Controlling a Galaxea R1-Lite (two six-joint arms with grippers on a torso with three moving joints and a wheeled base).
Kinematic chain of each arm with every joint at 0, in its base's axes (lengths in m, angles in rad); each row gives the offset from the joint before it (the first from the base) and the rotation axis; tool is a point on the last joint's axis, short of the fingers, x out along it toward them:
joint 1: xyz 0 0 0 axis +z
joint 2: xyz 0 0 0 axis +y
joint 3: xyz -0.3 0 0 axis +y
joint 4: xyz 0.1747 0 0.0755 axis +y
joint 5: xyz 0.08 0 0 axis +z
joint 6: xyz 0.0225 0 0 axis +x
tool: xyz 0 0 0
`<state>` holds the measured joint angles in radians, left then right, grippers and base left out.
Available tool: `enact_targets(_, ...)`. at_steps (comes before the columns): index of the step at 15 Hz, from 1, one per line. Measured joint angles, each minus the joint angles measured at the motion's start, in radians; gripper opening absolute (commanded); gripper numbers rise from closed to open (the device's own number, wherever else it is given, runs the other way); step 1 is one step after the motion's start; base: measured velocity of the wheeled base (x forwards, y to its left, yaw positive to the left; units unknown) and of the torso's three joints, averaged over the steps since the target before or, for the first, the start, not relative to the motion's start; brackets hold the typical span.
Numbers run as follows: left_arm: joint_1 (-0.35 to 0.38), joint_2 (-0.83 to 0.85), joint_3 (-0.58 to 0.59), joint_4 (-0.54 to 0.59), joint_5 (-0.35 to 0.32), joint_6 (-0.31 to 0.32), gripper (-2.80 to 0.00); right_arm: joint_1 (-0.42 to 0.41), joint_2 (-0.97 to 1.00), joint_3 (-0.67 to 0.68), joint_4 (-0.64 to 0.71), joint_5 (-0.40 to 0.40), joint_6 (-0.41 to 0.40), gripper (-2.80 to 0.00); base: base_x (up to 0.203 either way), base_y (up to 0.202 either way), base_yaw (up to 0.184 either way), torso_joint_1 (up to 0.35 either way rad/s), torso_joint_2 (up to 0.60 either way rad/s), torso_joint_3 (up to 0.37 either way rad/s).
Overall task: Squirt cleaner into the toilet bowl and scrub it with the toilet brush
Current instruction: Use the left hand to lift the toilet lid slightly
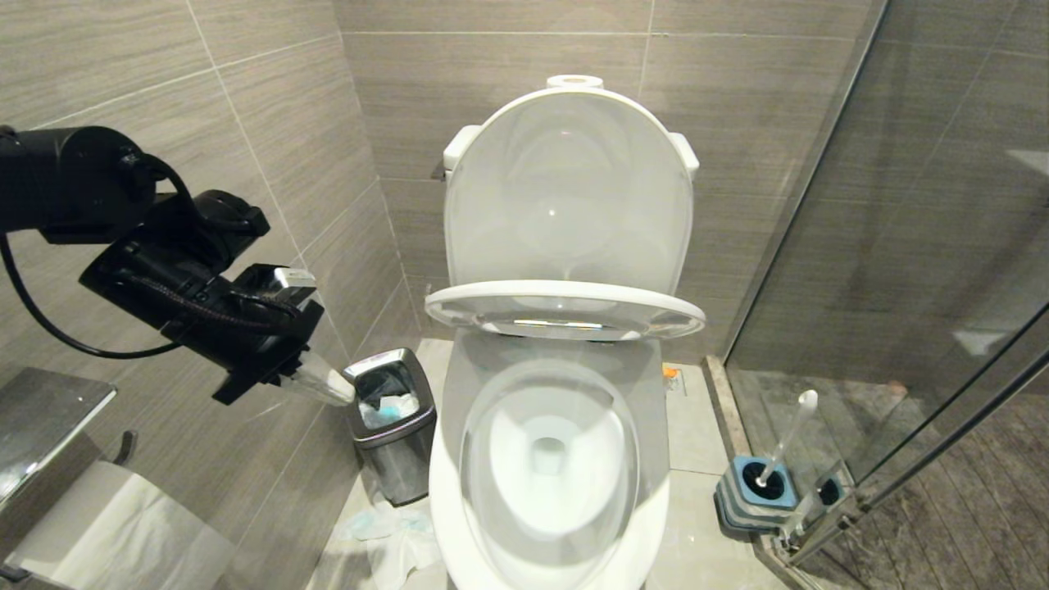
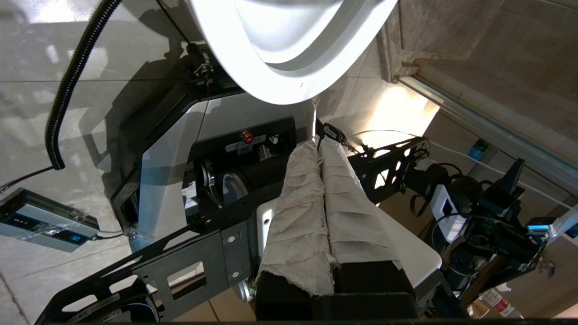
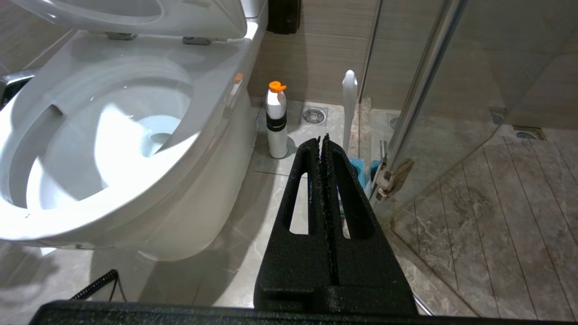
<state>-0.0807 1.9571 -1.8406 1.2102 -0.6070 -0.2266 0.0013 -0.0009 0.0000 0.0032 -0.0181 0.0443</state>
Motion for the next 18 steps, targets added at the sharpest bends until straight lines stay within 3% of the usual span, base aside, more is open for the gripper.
enact_targets(5,-0.061,0.046,-0.020,-0.004,-0.023,-0.028,-2.80,0.000,0.000,0.000,0.000,0.000,0.000,-2.80,0.000,0.000,0.000,0.000,0.00,0.000)
enact_targets(7,-0.092,0.072,-0.059,-0.034,-0.021,-0.115,-2.80,0.000,0.000,0.000,0.000,0.000,0.000,-2.80,0.000,0.000,0.000,0.000,0.00,0.000)
enact_targets(10,-0.163,0.114,-0.095,-0.203,0.008,-0.333,-2.80,0.000,0.000,0.000,0.000,0.000,0.000,-2.80,0.000,0.000,0.000,0.000,0.00,0.000)
enact_targets(12,-0.197,0.136,-0.101,-0.291,0.023,-0.441,-2.80,0.000,0.000,0.000,0.000,0.000,0.000,-2.80,0.000,0.000,0.000,0.000,0.00,0.000)
enact_targets(18,-0.227,0.168,-0.104,-0.525,0.061,-0.613,-2.80,0.000,0.000,0.000,0.000,0.000,0.000,-2.80,0.000,0.000,0.000,0.000,0.00,0.000)
